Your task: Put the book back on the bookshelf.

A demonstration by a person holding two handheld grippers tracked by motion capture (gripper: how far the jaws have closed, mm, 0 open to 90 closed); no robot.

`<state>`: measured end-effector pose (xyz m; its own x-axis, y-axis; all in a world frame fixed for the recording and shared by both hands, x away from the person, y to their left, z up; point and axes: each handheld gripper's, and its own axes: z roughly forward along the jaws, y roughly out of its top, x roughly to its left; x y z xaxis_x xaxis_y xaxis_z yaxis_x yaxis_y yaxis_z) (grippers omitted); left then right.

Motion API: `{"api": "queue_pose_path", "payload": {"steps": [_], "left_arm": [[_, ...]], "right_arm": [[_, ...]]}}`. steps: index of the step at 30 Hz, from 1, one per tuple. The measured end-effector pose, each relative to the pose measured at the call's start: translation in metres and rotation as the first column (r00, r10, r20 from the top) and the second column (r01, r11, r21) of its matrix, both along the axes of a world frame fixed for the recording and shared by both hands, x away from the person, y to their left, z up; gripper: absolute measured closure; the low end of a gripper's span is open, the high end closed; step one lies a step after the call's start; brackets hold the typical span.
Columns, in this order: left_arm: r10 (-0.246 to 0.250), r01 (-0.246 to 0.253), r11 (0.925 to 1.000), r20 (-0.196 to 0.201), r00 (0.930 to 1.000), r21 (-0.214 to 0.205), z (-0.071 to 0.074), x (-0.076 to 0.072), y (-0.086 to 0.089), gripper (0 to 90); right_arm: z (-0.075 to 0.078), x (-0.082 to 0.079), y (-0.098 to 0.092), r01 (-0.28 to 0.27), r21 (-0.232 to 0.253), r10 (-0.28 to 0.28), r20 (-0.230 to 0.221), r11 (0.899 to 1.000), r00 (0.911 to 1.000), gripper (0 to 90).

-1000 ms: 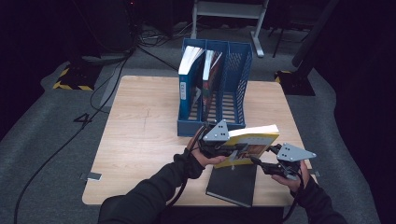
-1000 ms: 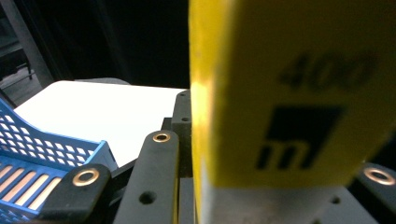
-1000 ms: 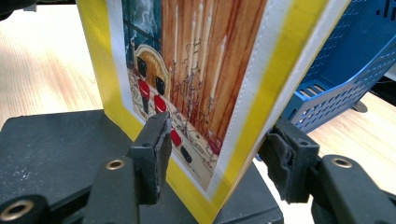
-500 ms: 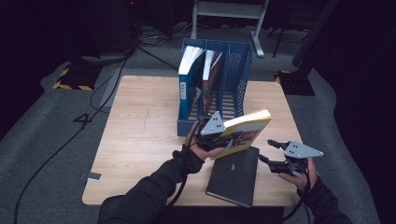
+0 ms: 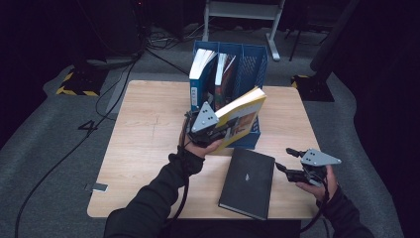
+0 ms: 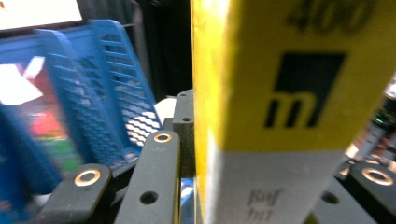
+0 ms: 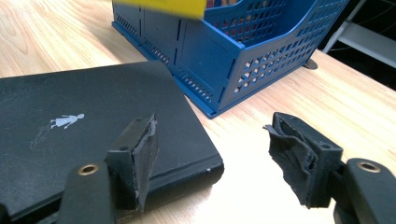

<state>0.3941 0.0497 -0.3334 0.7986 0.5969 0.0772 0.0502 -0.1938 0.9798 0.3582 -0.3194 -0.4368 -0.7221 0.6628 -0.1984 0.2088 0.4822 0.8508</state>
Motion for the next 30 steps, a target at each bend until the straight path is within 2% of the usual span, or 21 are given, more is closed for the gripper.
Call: {"api": "queue_pose_path", "payload": {"steps": [2, 5, 9, 10, 13, 18, 21, 22, 28, 30], "left_arm": [[0.018, -0.018, 0.9998, 0.001, 0.9998, -0.003, 0.002, 0.0, 0.003, 75.1], [0.074, -0.074, 0.9972, 0.016, 0.9971, -0.015, 0.006, 0.003, 0.009, 75.1], [0.123, -0.122, 0.9923, 0.024, 0.9921, -0.021, 0.01, 0.007, 0.01, 75.1], [0.15, -0.149, 0.9885, 0.022, 0.9884, -0.024, 0.012, 0.01, 0.01, 75.2], [0.174, -0.173, 0.9847, 0.024, 0.9845, -0.022, 0.013, 0.014, 0.009, 75.2], [0.22, -0.221, 0.9748, -0.03, 0.975, -0.03, 0.009, 0.026, 0.006, 75.2], [0.256, -0.258, 0.9657, -0.058, 0.965, -0.031, 0.006, 0.033, 0.0, 75.1], [0.256, -0.258, 0.9657, -0.058, 0.965, -0.031, 0.006, 0.033, 0.0, 75.2], [0.318, -0.319, 0.9477, -0.067, 0.9458, -0.005, 0.01, 0.048, -0.017, 75.2], [0.322, -0.324, 0.9461, -0.071, 0.9439, -0.007, 0.011, 0.051, -0.019, 75.2]], "right_arm": [[-0.001, 0.0, 0.0, 0.005, 0.0, -0.005, -0.004, 1.0, 1.0, 33.2], [-0.002, 0.001, 0.0, 0.006, -0.004, -0.006, -0.002, 1.0, 1.0, 33.1], [-0.003, 0.002, 0.001, 0.005, 0.0, -0.005, -0.009, 1.0, 0.9999, 33.1], [-0.003, 0.002, 0.001, 0.005, -0.002, -0.005, -0.01, 1.0, 0.9999, 33.1], [-0.003, 0.001, 0.001, 0.005, -0.002, -0.005, -0.009, 1.0, 0.9999, 33.1], [-0.003, 0.001, 0.001, 0.01, 0.0, -0.01, -0.013, 1.0, 0.9999, 33.1], [-0.004, 0.001, 0.001, 0.007, 0.0, -0.007, -0.015, 1.0, 0.9999, 33.1], [-0.004, 0.001, 0.001, 0.007, 0.0, -0.007, -0.015, 1.0, 0.9999, 33.1], [-0.005, 0.002, 0.002, 0.001, -0.005, -0.001, -0.012, 1.0, 0.9999, 33.2], [-0.005, 0.002, 0.002, 0.003, -0.005, -0.003, -0.016, 1.0, 0.9999, 33.2]]}}
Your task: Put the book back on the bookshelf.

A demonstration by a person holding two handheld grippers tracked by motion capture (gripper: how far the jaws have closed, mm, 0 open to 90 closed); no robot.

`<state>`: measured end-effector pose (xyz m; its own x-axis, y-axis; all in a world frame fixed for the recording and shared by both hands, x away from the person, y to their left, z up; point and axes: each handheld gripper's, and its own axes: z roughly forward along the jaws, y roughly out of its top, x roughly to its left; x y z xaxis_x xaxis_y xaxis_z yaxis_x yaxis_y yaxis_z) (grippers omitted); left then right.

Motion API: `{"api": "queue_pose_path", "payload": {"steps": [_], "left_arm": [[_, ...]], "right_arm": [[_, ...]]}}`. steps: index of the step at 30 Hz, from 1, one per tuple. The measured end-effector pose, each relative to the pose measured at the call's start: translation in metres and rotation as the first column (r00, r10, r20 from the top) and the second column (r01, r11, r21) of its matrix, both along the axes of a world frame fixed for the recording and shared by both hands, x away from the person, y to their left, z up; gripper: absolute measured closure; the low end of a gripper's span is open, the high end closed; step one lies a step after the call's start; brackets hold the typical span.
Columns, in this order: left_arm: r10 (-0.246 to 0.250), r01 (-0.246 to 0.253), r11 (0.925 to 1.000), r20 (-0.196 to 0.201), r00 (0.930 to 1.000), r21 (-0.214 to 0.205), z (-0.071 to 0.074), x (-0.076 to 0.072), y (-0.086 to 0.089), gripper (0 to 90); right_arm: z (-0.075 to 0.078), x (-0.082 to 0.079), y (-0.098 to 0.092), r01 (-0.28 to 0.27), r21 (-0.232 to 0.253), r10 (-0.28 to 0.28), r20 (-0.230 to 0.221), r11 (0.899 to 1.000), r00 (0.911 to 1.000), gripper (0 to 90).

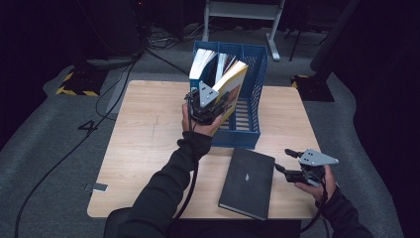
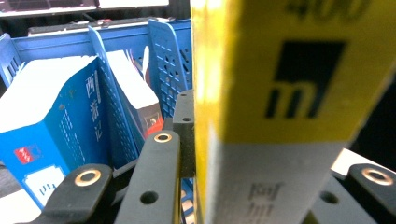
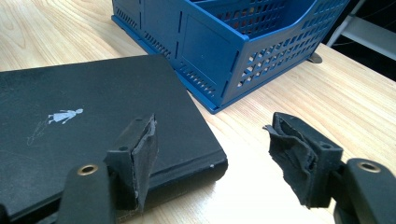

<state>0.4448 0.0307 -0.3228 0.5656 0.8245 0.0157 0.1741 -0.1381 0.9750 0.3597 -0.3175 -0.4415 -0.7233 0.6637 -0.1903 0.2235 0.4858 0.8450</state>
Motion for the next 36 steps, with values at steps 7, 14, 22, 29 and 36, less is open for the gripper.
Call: {"api": "queue_pose_path", "payload": {"steps": [7, 14, 22, 29, 36], "left_arm": [[0.043, -0.043, 0.9989, -0.012, 0.999, 0.021, 0.002, 0.013, -0.017, 75.2], [0.087, -0.086, 0.9962, -0.045, 0.9952, 0.011, 0.001, 0.022, -0.012, 75.2], [0.126, -0.126, 0.9921, -0.058, 0.9904, 0.002, 0.001, 0.033, -0.021, 75.2], [0.164, -0.164, 0.9864, -0.082, 0.983, 0.01, 0.002, 0.046, -0.034, 75.2], [0.212, -0.212, 0.9773, -0.098, 0.9725, 0.006, -0.003, 0.059, -0.047, 75.2]], "right_arm": [[0.0, 0.0, 0.0, 0.0, 0.001, 0.0, 0.002, 1.0, 1.0, 33.2], [0.0, -0.001, -0.001, -0.001, 0.002, 0.001, 0.003, 1.0, 1.0, 33.2], [0.0, -0.001, 0.001, -0.004, -0.005, 0.004, 0.002, 1.0, 1.0, 33.2], [0.0, 0.0, 0.0, -0.003, -0.001, 0.003, 0.003, 1.0, 1.0, 33.4], [0.0, -0.001, 0.0, -0.005, -0.006, 0.005, 0.0, 1.0, 1.0, 33.4]]}}
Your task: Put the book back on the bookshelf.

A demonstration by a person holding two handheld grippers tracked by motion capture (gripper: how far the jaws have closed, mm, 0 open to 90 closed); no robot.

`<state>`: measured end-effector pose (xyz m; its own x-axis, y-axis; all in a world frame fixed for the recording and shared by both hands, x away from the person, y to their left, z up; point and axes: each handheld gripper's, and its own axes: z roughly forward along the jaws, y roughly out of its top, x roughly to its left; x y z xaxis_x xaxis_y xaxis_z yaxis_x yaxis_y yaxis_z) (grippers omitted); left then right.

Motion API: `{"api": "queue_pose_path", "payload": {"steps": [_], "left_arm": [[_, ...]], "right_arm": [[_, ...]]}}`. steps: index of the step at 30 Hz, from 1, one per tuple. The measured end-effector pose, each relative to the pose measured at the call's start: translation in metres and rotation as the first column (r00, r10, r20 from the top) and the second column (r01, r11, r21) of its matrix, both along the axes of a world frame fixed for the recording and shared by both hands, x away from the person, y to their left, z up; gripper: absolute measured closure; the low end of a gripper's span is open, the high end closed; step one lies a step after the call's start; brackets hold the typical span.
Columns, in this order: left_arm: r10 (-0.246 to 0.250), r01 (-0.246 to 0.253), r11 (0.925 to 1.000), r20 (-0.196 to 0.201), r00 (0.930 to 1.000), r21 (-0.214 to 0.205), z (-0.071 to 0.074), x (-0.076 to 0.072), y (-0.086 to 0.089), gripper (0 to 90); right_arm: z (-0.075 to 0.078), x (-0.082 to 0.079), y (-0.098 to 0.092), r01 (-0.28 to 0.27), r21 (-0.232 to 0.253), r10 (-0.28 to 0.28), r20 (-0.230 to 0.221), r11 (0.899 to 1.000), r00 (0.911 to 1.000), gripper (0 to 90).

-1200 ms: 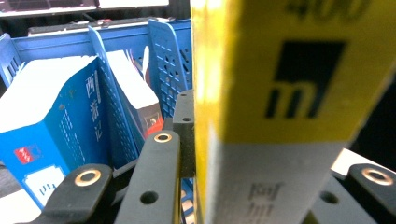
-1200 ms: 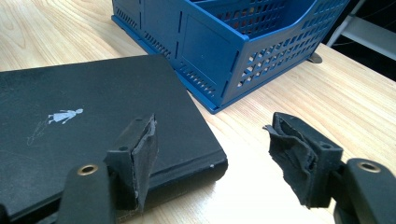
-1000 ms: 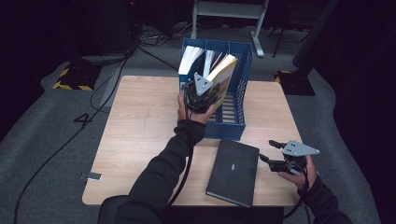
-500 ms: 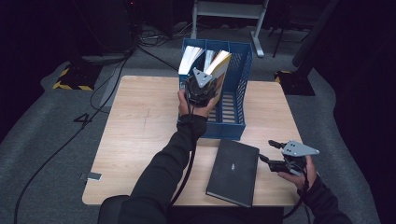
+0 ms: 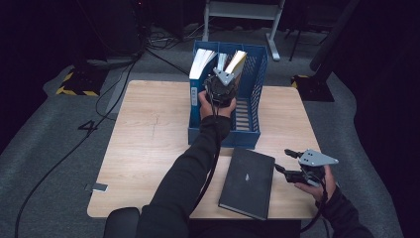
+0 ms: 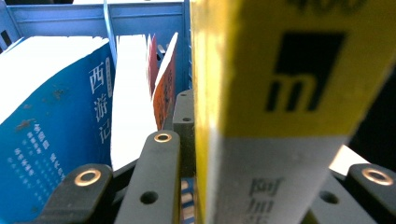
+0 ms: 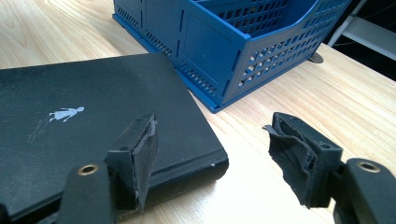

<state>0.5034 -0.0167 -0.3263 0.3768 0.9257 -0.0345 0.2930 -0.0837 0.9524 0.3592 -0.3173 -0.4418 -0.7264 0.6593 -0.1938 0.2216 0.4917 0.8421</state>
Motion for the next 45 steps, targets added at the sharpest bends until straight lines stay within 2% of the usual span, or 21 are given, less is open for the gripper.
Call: {"api": "queue_pose_path", "payload": {"steps": [3, 8, 13, 14, 18, 22, 31, 39, 45], "left_arm": [[0.027, -0.027, 0.9995, -0.004, 0.9996, -0.014, -0.004, 0.004, -0.005, 75.1], [0.057, -0.057, 0.9984, 0.009, 0.9983, -0.002, -0.009, 0.008, -0.018, 75.1], [0.089, -0.09, 0.9959, -0.013, 0.9959, -0.013, -0.02, 0.014, -0.025, 75.0], [0.099, -0.1, 0.9946, -0.021, 0.9948, -0.027, -0.024, 0.015, -0.026, 74.9], [0.109, -0.11, 0.9934, -0.039, 0.9933, -0.031, -0.033, 0.017, -0.029, 74.9], [0.107, -0.108, 0.9938, -0.058, 0.9926, -0.026, -0.044, 0.018, -0.03, 74.7], [0.103, -0.106, 0.9939, -0.102, 0.9895, -0.027, -0.057, 0.02, -0.03, 74.4], [0.066, -0.069, 0.9973, -0.095, 0.9932, -0.025, -0.062, 0.014, -0.026, 73.2], [0.03, -0.034, 0.9985, -0.085, 0.9959, -0.042, -0.067, 0.005, -0.018, 71.3]], "right_arm": [[0.0, 0.0, 0.0, 0.0, 0.0, 0.0, -0.001, 1.0, 1.0, 33.4], [-0.001, 0.0, 0.0, -0.003, -0.005, 0.003, 0.0, 1.0, 1.0, 33.4], [-0.001, -0.001, 0.001, -0.006, -0.009, 0.006, 0.002, 1.0, 1.0, 33.4], [-0.001, -0.001, 0.001, -0.006, -0.011, 0.006, 0.002, 1.0, 1.0, 33.4], [-0.001, -0.001, 0.001, -0.007, -0.014, 0.007, 0.005, 1.0, 1.0, 33.6], [-0.001, -0.001, 0.001, -0.008, -0.014, 0.008, 0.002, 1.0, 1.0, 33.6], [-0.001, -0.001, 0.002, -0.011, -0.02, 0.011, 0.002, 1.0, 0.9999, 33.6], [-0.002, -0.001, 0.001, -0.009, -0.022, 0.009, -0.001, 1.0, 1.0, 33.6], [-0.002, -0.001, 0.002, -0.007, -0.028, 0.007, -0.002, 1.0, 1.0, 33.6]]}}
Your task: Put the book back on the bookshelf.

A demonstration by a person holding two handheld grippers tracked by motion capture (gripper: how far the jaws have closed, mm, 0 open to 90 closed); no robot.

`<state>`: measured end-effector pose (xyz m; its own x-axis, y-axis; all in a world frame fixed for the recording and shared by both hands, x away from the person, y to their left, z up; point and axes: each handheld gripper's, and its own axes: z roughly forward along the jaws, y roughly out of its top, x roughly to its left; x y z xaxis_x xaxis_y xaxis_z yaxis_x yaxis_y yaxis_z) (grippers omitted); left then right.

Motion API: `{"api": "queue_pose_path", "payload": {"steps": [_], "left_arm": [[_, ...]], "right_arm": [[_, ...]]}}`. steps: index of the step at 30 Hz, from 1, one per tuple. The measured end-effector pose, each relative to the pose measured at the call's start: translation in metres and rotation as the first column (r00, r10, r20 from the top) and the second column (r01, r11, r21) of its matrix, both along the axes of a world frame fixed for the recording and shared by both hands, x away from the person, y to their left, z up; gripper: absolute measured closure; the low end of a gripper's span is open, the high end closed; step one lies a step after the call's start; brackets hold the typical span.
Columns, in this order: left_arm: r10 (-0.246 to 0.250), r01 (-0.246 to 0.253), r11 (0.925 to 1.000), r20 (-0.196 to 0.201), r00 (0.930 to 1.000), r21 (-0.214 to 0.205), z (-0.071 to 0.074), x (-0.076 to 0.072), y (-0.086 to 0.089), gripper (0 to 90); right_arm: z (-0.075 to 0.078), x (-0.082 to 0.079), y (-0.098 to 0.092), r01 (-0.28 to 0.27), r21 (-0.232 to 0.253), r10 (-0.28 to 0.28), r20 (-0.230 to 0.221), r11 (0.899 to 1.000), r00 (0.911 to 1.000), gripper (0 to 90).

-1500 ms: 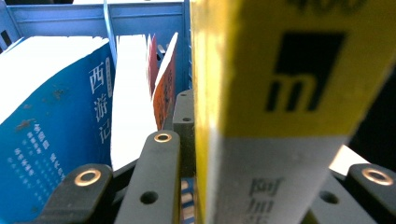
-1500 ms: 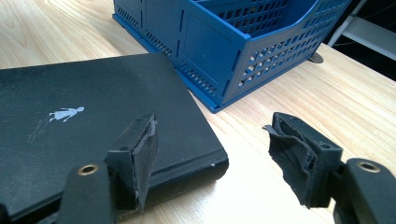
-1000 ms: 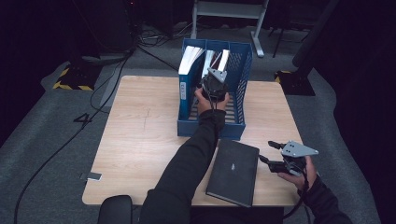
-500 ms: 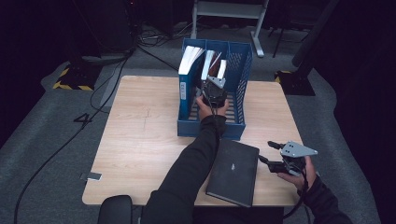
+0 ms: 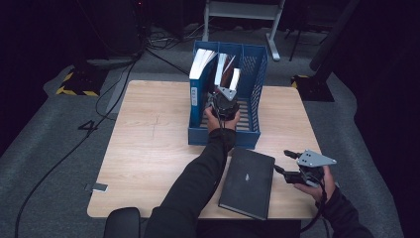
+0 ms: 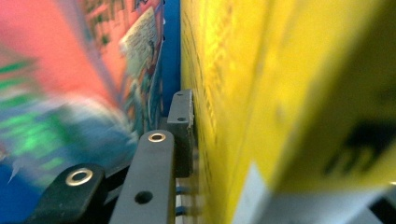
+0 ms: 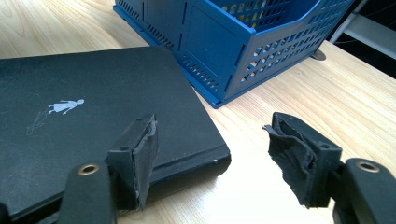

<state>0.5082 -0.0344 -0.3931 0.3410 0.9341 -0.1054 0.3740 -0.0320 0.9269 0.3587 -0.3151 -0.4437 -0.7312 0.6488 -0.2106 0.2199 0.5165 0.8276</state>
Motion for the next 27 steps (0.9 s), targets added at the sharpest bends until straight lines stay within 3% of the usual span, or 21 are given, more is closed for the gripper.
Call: {"api": "queue_pose_path", "payload": {"steps": [2, 6, 9, 12, 15, 20, 23, 27], "left_arm": [[-0.003, 0.003, 0.9998, 0.008, 1.0, -0.022, 0.0, -0.002, 0.003, 71.1], [-0.024, 0.025, 0.9994, 0.015, 0.9996, -0.023, -0.002, -0.005, 0.007, 70.2], [-0.054, 0.055, 0.9978, 0.011, 0.9985, -0.038, -0.003, -0.007, 0.011, 64.7], [-0.11, 0.11, 0.9939, 0.019, 0.9937, 0.002, -0.004, -0.012, 0.015, 63.9], [-0.174, 0.173, 0.9847, 0.012, 0.9847, 0.018, -0.005, -0.018, 0.021, 60.0], [-0.231, 0.233, 0.967, -0.025, 0.9725, 0.104, -0.013, -0.027, 0.029, 57.1], [-0.25, 0.254, 0.9611, -0.044, 0.9671, 0.109, -0.02, -0.029, 0.033, 60.2], [-0.25, 0.253, 0.9624, -0.038, 0.9674, 0.099, -0.023, -0.032, 0.036, 65.0]], "right_arm": [[0.0, 0.0, 0.0, 0.0, -0.004, 0.0, -0.001, 1.0, 1.0, 33.3], [0.0, 0.001, 0.0, 0.004, -0.01, -0.004, -0.007, 1.0, 1.0, 33.1], [-0.001, 0.001, 0.0, 0.006, -0.009, -0.006, -0.009, 1.0, 0.9999, 33.1], [0.0, 0.001, 0.0, 0.005, -0.012, -0.005, -0.009, 1.0, 0.9999, 33.0], [-0.001, 0.001, -0.001, 0.005, -0.012, -0.005, -0.011, 1.0, 0.9999, 33.0], [-0.002, 0.001, 0.001, 0.002, -0.029, -0.003, -0.018, 1.0, 0.9998, 33.0], [-0.003, 0.002, 0.002, -0.002, -0.04, 0.001, -0.02, 0.999, 0.9998, 32.9], [-0.004, 0.002, 0.004, -0.004, -0.055, 0.002, -0.025, 0.998, 0.9997, 32.9]]}}
